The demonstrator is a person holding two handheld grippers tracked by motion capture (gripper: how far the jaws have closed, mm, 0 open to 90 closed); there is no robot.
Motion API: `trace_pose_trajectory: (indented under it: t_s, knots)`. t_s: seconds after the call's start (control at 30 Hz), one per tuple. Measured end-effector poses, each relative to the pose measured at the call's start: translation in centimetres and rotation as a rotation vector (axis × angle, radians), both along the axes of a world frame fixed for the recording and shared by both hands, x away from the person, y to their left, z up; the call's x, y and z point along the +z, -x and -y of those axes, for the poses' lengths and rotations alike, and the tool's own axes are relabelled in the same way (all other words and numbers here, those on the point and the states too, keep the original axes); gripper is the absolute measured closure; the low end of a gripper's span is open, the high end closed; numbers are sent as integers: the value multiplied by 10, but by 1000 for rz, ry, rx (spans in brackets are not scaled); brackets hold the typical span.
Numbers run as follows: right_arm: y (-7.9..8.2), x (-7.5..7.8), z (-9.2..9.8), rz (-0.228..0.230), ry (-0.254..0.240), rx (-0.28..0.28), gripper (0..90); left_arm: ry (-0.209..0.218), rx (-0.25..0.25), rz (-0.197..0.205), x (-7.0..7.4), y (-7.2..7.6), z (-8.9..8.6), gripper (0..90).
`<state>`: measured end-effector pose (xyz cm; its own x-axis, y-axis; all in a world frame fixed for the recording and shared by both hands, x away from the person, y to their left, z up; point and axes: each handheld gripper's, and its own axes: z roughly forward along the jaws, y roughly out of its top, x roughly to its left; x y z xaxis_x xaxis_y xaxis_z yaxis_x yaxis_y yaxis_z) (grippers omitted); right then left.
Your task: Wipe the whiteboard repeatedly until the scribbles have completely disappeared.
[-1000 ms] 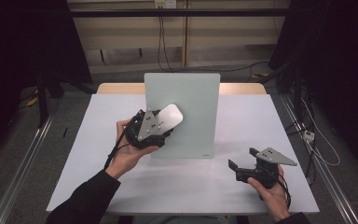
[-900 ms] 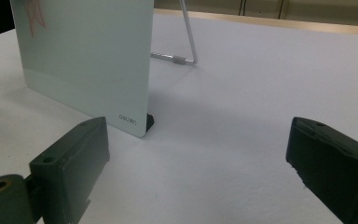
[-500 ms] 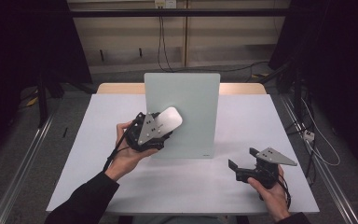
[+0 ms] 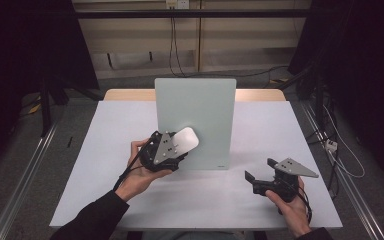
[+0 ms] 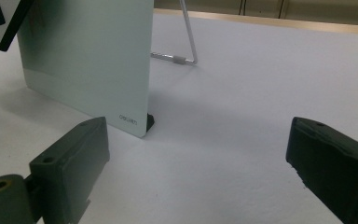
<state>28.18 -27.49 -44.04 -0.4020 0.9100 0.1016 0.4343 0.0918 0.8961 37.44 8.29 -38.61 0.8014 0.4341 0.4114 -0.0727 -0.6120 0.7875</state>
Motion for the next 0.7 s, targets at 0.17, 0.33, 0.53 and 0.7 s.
trace_pose_trajectory:
  t_s: [0.17,0.33,0.53,0.7]
  knots:
    - [0,0,0,-1,-1,0,58,48,22,-4,16,-7,-1,312]
    - [0,0,1,-3,-4,-1,58,103,33,9,35,-17,2,312]
    - [0,0,1,0,-4,1,58,73,23,40,38,-17,11,312]
    - [0,0,0,0,-4,3,58,12,-2,32,21,-9,16,312]
